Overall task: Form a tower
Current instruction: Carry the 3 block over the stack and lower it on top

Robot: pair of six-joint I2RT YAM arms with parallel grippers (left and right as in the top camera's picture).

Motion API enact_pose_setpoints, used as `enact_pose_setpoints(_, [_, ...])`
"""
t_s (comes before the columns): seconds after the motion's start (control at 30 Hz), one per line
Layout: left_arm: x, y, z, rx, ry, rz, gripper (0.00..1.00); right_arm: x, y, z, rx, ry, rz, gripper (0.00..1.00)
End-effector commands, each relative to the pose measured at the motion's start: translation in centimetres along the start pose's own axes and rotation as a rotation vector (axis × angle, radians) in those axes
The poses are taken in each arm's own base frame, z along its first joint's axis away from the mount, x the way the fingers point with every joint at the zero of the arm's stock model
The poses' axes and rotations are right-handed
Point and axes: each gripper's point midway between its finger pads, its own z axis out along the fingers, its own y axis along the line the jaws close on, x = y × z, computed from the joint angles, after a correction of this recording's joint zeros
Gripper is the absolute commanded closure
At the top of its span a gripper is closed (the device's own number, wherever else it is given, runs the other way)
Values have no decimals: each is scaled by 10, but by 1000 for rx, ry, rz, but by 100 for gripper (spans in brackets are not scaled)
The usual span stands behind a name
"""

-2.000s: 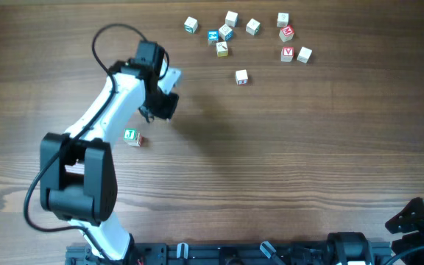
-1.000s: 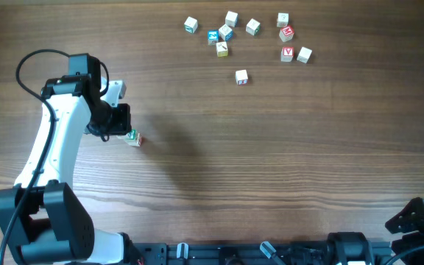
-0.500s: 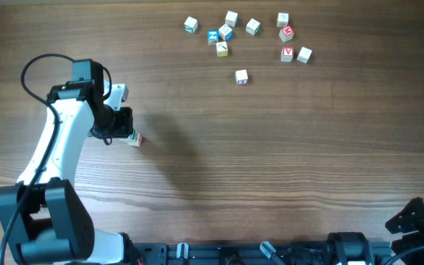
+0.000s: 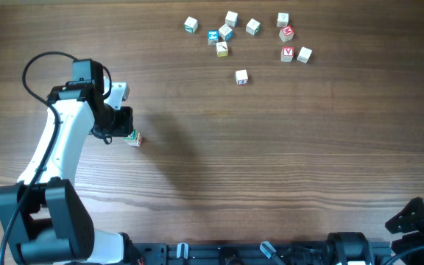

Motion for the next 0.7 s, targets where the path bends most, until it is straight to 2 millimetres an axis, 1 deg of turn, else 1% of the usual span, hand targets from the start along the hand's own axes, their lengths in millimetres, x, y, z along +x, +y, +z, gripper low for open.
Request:
enact_pose_setpoints(0.0, [4, -3, 2, 15, 12, 29, 75, -3, -3, -2, 10, -19, 13, 0])
enact_pose_setpoints(0.4, [5, -6, 2, 32, 14, 3, 76, -3, -3, -2, 10, -18, 13, 0])
enact_pose_setpoints(0.67, [5, -6, 2, 34, 16, 55, 75, -3, -3, -2, 10, -19, 13, 0])
